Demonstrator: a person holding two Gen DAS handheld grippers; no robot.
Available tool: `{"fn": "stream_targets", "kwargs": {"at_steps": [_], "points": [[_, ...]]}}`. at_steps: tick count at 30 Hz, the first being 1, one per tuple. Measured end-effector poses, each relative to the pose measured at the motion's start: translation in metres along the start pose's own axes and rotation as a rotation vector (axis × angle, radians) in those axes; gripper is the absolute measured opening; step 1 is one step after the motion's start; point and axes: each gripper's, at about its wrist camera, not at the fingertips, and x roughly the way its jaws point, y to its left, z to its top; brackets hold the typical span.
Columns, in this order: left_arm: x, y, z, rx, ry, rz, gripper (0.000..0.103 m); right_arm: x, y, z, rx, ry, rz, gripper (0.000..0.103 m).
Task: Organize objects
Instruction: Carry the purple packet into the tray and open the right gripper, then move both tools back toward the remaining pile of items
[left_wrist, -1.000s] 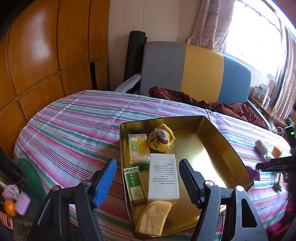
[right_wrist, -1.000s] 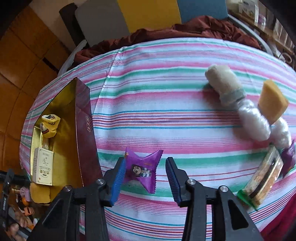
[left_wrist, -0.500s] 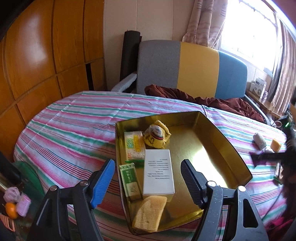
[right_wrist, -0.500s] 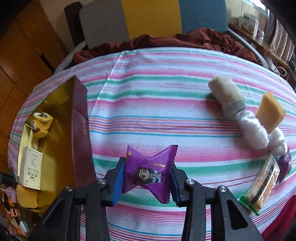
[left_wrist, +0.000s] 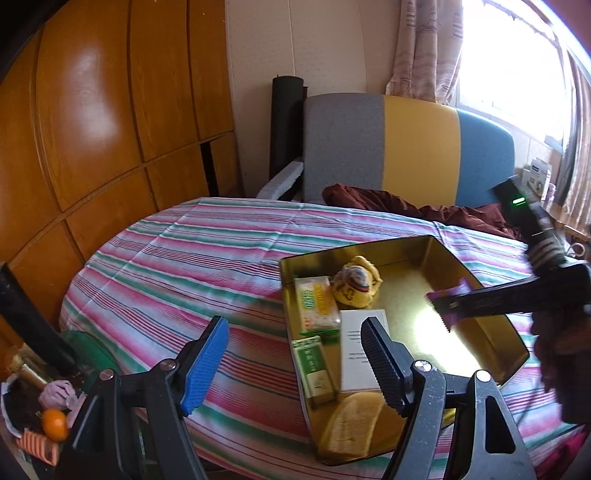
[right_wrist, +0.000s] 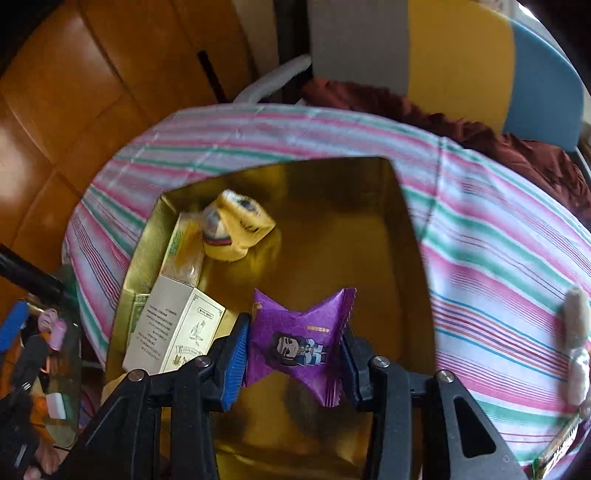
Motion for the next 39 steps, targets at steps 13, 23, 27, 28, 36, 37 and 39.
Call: {"fn": "stream_targets", "kwargs": {"at_steps": [13,23,27,28,36,37,39], "points": [[-0.005,0.006,0.000,0.012,-0.036,0.049,0.076,0.022,0.019,0.005,0.119,0.016,0.020,0.046],[-0.015,-0.006,0.001,0.048,-0.061,0.053,0.077,-0.014,-0.003,-0.008,0.179,-0.072,0.018,0.046],[-0.019,-0.012,0.002,0.065,-0.068,0.047,0.077,-0.028,-0.016,-0.017,0.201,-0.096,0.004,0.046],[-0.020,-0.014,0.002,0.069,-0.069,0.047,0.077,-0.032,-0.021,-0.020,0.210,-0.101,0.002,0.046],[-0.026,-0.031,0.003,0.108,-0.076,0.033,0.079,-0.060,-0.066,-0.045,0.296,-0.141,-0.038,0.046],[-0.026,-0.034,0.004,0.114,-0.077,0.031,0.079,-0.064,-0.074,-0.049,0.309,-0.145,-0.045,0.046],[-0.027,-0.040,0.005,0.126,-0.077,0.024,0.079,-0.072,-0.090,-0.056,0.341,-0.155,-0.061,0.046]]}}
